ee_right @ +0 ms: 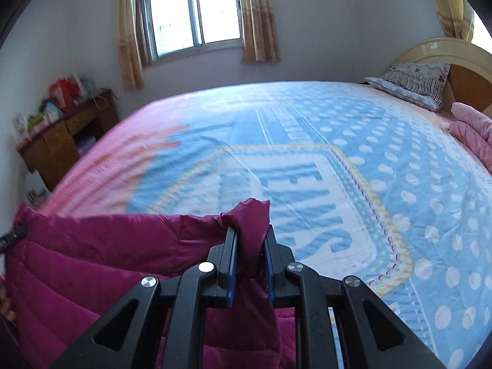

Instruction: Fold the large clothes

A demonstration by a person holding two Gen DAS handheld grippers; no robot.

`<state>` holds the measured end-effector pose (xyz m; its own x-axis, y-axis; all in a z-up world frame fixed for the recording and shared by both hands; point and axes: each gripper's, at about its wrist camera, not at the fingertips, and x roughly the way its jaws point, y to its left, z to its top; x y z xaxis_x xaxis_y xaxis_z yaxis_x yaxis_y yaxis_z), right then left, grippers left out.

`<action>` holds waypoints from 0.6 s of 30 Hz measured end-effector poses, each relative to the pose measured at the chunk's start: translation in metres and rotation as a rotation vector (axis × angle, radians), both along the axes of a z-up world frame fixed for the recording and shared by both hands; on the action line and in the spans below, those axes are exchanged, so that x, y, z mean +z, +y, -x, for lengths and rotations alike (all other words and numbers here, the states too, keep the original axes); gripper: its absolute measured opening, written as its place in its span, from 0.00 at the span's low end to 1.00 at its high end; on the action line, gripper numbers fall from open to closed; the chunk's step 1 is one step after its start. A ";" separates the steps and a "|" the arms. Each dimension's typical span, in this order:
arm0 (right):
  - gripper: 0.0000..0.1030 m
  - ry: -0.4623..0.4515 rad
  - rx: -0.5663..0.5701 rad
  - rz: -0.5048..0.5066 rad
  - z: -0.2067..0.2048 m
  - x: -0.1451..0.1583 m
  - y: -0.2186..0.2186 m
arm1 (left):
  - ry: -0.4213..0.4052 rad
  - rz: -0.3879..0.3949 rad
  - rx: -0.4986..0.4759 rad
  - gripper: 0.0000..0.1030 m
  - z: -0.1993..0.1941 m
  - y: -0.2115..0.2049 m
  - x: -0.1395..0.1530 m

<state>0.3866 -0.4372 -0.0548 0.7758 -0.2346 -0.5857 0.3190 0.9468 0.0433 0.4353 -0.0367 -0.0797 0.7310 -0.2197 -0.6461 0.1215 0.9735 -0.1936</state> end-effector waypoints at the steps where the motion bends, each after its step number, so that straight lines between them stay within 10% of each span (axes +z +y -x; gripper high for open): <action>1: 0.15 0.019 -0.007 0.012 -0.003 -0.010 -0.001 | 0.020 0.007 0.003 0.14 -0.003 0.000 -0.007; 18: 0.17 0.185 -0.071 -0.039 -0.015 -0.026 -0.019 | 0.128 -0.202 0.025 0.28 -0.008 -0.028 -0.024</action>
<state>0.4015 -0.4559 -0.0807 0.6368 -0.2593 -0.7261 0.3906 0.9205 0.0138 0.4432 -0.0644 -0.1037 0.6441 -0.0594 -0.7626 0.0836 0.9965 -0.0070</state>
